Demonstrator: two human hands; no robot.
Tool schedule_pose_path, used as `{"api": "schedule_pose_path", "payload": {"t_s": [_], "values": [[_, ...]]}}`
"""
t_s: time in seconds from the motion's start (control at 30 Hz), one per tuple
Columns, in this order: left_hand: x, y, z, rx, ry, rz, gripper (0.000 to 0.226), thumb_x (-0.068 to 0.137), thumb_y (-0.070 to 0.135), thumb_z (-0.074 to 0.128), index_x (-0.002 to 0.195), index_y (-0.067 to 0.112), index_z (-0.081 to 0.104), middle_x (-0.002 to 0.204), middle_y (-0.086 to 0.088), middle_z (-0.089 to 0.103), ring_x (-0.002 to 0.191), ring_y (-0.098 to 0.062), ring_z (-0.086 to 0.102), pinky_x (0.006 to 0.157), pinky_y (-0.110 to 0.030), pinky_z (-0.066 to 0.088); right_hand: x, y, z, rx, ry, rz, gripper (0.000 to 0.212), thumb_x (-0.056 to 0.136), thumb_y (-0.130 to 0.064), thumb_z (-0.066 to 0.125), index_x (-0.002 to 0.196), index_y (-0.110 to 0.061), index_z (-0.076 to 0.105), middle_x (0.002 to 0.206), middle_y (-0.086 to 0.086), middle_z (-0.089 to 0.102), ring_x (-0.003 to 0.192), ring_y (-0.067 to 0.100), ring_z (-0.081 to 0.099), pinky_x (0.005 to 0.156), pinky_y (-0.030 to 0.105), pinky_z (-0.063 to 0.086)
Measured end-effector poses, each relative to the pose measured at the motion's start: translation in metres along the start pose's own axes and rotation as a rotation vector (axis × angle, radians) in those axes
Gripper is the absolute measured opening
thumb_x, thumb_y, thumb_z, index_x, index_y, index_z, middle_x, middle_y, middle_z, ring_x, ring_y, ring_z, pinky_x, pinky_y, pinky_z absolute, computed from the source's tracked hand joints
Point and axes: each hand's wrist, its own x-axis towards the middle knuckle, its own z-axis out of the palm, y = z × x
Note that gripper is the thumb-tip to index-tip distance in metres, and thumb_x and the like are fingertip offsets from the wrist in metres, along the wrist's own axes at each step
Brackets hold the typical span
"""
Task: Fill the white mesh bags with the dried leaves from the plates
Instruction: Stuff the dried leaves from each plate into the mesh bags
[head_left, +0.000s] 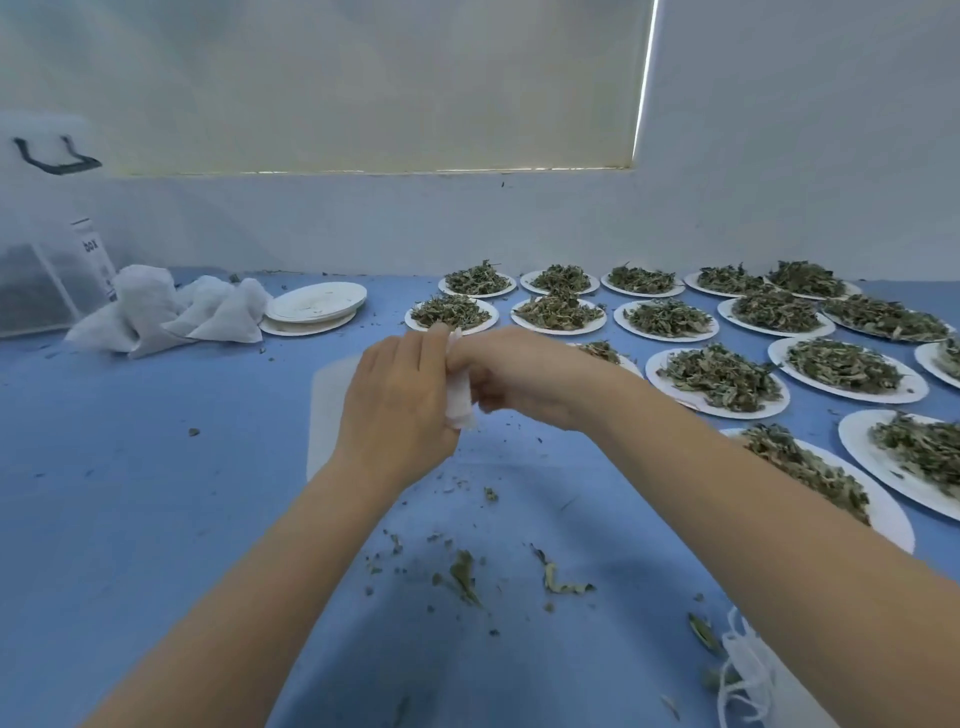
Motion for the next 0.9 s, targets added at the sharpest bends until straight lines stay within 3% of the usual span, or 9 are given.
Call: {"api": "schedule_pose_path", "payload": {"t_s": [0.1,0.17,0.33,0.4,0.5,0.63,0.7,0.8,0.9], "values": [[0.002,-0.019,0.012,-0.068,-0.113,-0.052,0.073,0.044,0.002,0.079,0.111,-0.012,0.056,0.089,-0.023,0.061,0.073,-0.039,0.06,0.069,-0.042,0.047,0.019,0.008,-0.001,0.004,-0.106,0.051,0.009,0.09,-0.019,0.049,0.093,-0.015,0.056,0.078,0.001,0.058,0.063,0.013,0.049,0.055,0.021,0.037],[0.004,-0.03,0.021,-0.113,-0.174,-0.095,0.071,0.05,0.006,0.08,0.114,-0.012,0.054,0.094,-0.025,0.061,0.077,-0.042,0.059,0.07,-0.045,0.046,0.034,0.013,-0.004,-0.03,-0.174,0.06,0.01,0.089,-0.021,0.051,0.095,-0.019,0.059,0.079,-0.003,0.058,0.062,0.012,0.046,0.056,0.021,0.039],[0.017,-0.035,0.052,-0.174,-0.192,-0.096,0.062,0.05,0.004,0.08,0.106,-0.011,0.058,0.088,-0.024,0.061,0.066,-0.04,0.058,0.059,-0.044,0.048,0.058,0.025,-0.028,-0.14,-0.243,0.05,0.023,0.09,-0.026,0.055,0.108,-0.015,0.064,0.096,0.001,0.068,0.07,0.01,0.057,0.068,0.021,0.048],[0.027,-0.033,0.068,-0.166,-0.223,-0.084,0.06,0.058,0.009,0.077,0.112,-0.006,0.056,0.094,-0.021,0.06,0.074,-0.04,0.057,0.065,-0.043,0.045,0.061,0.027,-0.047,-0.195,-0.167,0.03,0.022,0.09,-0.027,0.057,0.105,-0.017,0.068,0.098,0.002,0.071,0.077,0.01,0.064,0.073,0.023,0.05],[0.044,-0.023,0.092,-0.159,-0.293,-0.113,0.06,0.074,0.025,0.067,0.128,0.009,0.045,0.115,-0.01,0.054,0.097,-0.033,0.051,0.08,-0.037,0.034,0.06,0.028,-0.083,-0.37,0.088,0.021,0.017,0.089,-0.027,0.059,0.097,-0.022,0.073,0.084,-0.006,0.074,0.078,0.01,0.067,0.073,0.023,0.054],[0.059,-0.01,0.117,-0.224,-0.309,-0.124,0.062,0.072,0.021,0.066,0.129,0.016,0.042,0.118,-0.005,0.053,0.103,-0.029,0.048,0.078,-0.032,0.03,0.045,0.044,-0.132,-0.906,0.48,0.107,0.011,0.086,-0.03,0.061,0.09,-0.029,0.071,0.083,-0.01,0.064,0.072,0.01,0.06,0.052,0.017,0.039],[0.062,-0.005,0.126,-0.243,-0.306,-0.141,0.059,0.072,0.02,0.066,0.126,0.016,0.044,0.115,-0.005,0.054,0.102,-0.028,0.048,0.076,-0.031,0.029,0.034,0.058,-0.142,-0.822,0.524,0.237,0.014,0.081,-0.039,0.067,0.092,-0.031,0.069,0.085,-0.01,0.058,0.077,0.009,0.055,0.054,0.019,0.036],[0.064,0.002,0.135,-0.283,-0.32,-0.192,0.06,0.07,0.023,0.07,0.124,0.017,0.045,0.116,-0.005,0.054,0.105,-0.028,0.048,0.082,-0.033,0.031,0.031,0.08,-0.125,-0.645,0.509,0.323,0.037,0.073,-0.048,0.074,0.104,-0.03,0.067,0.085,-0.01,0.058,0.077,0.007,0.053,0.061,0.023,0.04],[0.063,0.005,0.138,-0.307,-0.304,-0.23,0.061,0.068,0.023,0.072,0.123,0.019,0.047,0.115,-0.005,0.055,0.105,-0.028,0.048,0.084,-0.034,0.031,0.041,0.1,-0.1,-0.658,0.577,0.293,0.054,0.072,-0.042,0.076,0.12,-0.023,0.06,0.112,0.0,0.062,0.091,0.016,0.054,0.073,0.026,0.042]]}}
